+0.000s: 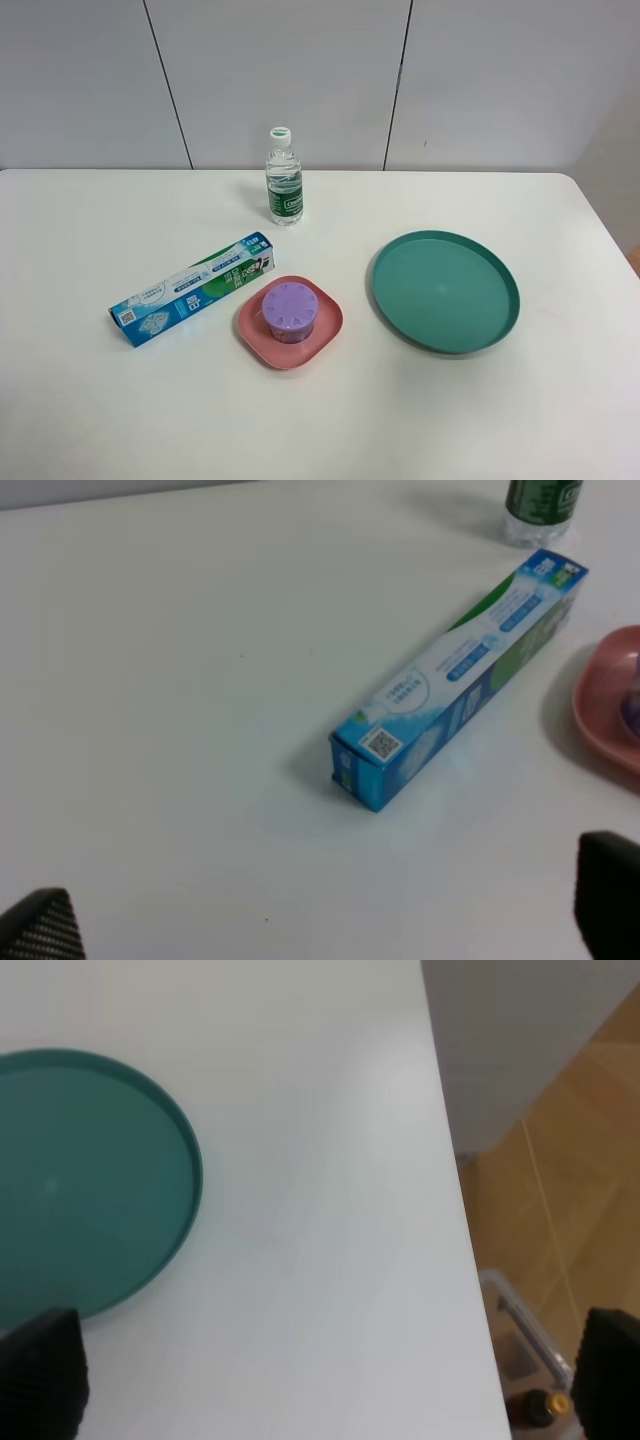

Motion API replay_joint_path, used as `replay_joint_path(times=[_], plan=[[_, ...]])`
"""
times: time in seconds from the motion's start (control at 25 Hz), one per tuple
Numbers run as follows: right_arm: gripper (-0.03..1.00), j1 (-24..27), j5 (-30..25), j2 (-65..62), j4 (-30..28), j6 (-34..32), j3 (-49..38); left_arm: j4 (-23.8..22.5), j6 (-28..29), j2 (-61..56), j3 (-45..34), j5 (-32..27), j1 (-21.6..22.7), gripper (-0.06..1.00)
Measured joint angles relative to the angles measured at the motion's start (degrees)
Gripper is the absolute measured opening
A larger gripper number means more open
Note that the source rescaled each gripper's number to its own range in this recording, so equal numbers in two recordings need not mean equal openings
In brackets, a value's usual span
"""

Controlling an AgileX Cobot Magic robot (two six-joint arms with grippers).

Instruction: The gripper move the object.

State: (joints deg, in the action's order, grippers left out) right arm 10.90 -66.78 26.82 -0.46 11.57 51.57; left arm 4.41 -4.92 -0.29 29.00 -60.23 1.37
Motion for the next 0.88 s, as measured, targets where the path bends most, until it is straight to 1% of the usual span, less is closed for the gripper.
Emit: replay_joint_path(times=[0.24, 0.4, 0.68, 0.88], plan=[[0.93, -0.06, 4.13, -16.89, 1.73, -0.43, -11.86, 0.0, 0.0, 0.0, 0.0, 0.0, 0.0, 1.0], [0.93, -0.06, 5.25, -25.59, 1.72, -0.57, -17.88, 0.0, 0.0, 0.0, 0.0, 0.0, 0.0, 1.0], [0.93, -0.06, 5.17, -26.96, 4.9, -3.26, -22.18, 0.0, 0.0, 0.0, 0.0, 0.0, 0.0, 1.0], [0.93, -0.78, 5.23, -26.96, 5.36, -3.38, -22.58, 0.0, 0.0, 0.0, 0.0, 0.0, 0.0, 1.0]])
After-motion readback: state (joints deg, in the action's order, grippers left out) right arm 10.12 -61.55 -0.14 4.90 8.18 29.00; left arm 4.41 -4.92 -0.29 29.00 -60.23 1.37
